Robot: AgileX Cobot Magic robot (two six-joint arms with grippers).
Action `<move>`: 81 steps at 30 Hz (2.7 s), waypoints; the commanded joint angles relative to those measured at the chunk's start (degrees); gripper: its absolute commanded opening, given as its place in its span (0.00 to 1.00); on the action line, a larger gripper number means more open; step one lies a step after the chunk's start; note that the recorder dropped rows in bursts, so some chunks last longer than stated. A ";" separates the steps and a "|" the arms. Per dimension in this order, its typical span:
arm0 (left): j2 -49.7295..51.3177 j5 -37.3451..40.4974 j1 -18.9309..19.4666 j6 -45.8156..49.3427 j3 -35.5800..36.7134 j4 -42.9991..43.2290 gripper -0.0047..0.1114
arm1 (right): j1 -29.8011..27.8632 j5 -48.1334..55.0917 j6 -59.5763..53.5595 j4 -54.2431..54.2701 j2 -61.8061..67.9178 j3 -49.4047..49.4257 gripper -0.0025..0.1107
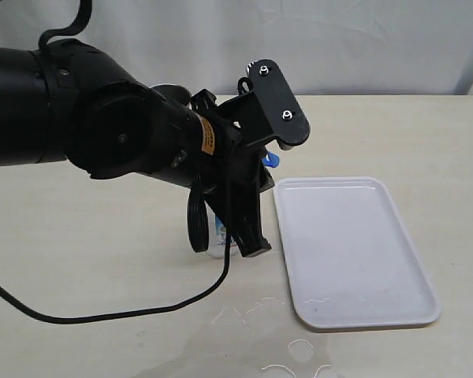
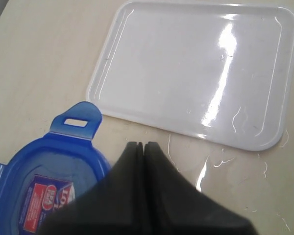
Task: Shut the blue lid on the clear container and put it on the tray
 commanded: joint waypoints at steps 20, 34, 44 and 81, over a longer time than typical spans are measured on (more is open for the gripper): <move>0.08 -1.02 3.33 0.16 -0.05 -0.84 0.04 | 0.04 -0.23 -0.48 0.14 -0.22 0.11 0.06; -0.12 -9.22 6.14 -2.01 -0.05 -0.75 0.04 | 0.04 -0.23 -0.48 0.14 -0.22 0.11 0.06; 2.88 -5.12 9.31 -1.60 -0.05 -1.88 0.04 | 0.04 -0.23 -0.48 0.14 -0.22 0.11 0.06; -17.52 -18.53 19.60 -1.94 24.32 -15.88 0.56 | 0.04 -0.23 -0.48 0.14 -0.22 0.11 0.06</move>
